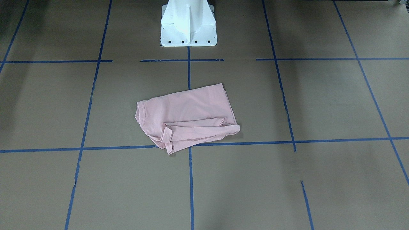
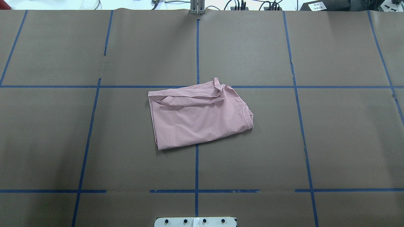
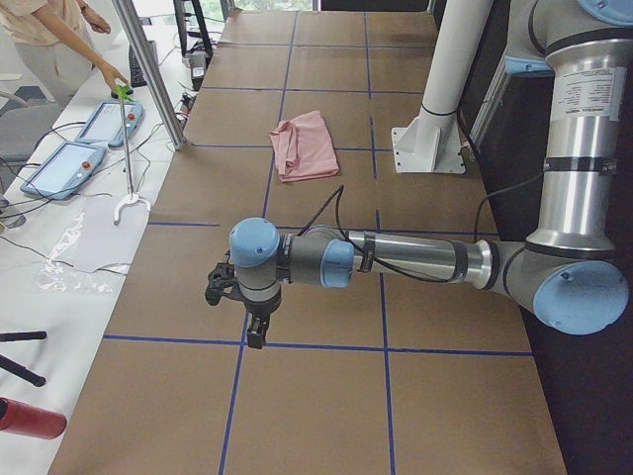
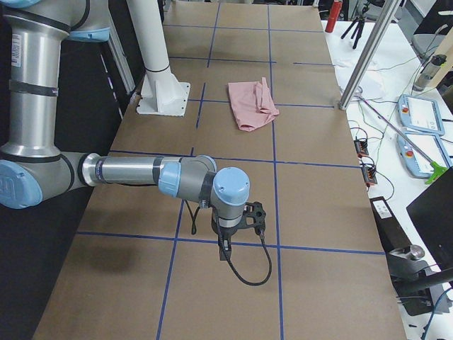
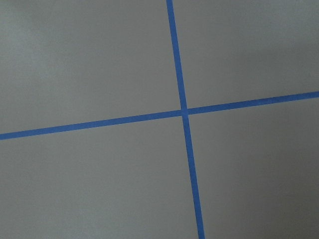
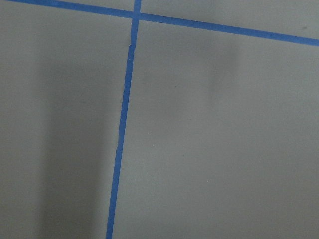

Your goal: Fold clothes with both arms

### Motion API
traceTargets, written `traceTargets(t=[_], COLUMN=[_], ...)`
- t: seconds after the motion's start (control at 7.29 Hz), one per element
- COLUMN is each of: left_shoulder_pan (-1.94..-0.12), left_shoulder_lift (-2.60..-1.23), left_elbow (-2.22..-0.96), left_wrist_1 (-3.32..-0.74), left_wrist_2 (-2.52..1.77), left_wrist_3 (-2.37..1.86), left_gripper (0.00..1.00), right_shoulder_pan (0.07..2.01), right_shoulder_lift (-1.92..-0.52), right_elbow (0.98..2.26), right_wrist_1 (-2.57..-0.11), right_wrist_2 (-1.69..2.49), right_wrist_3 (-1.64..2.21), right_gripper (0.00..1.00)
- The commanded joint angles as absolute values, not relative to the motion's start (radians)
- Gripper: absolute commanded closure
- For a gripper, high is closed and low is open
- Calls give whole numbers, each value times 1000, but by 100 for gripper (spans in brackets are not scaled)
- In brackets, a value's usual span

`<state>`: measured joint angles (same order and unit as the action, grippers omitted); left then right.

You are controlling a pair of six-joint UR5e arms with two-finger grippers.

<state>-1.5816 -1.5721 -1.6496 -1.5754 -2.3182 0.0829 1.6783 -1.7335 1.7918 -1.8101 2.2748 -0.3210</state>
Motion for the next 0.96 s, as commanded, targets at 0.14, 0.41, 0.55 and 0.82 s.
traceTargets(t=[0.14,0.41,0.55,0.82], left_shoulder_pan=[-1582,-1582,-1582,-1582], left_shoulder_lift=[-1556,-1554,-1551,-1545], left_elbow=[-1643,-1641,-1641,-1640], left_wrist_1=[-1575,-1575,-1575,-1575], left_wrist_2=[-2318,-2316,-2315,-2316], left_wrist_3=[83,81,83,83], left_gripper=[0,0,0,0], right_shoulder_pan=[1678,1678,1678,1678], right_shoulder_lift=[-1735,-1736,-1736,-1740], right_elbow=[1793,1790,1789,1778], right_wrist_1=[-1810,-1810,-1812,-1812], right_wrist_2=[2275,2273,2273,2275], right_wrist_3=[-325,-325,-321,-321], right_gripper=[0,0,0,0])
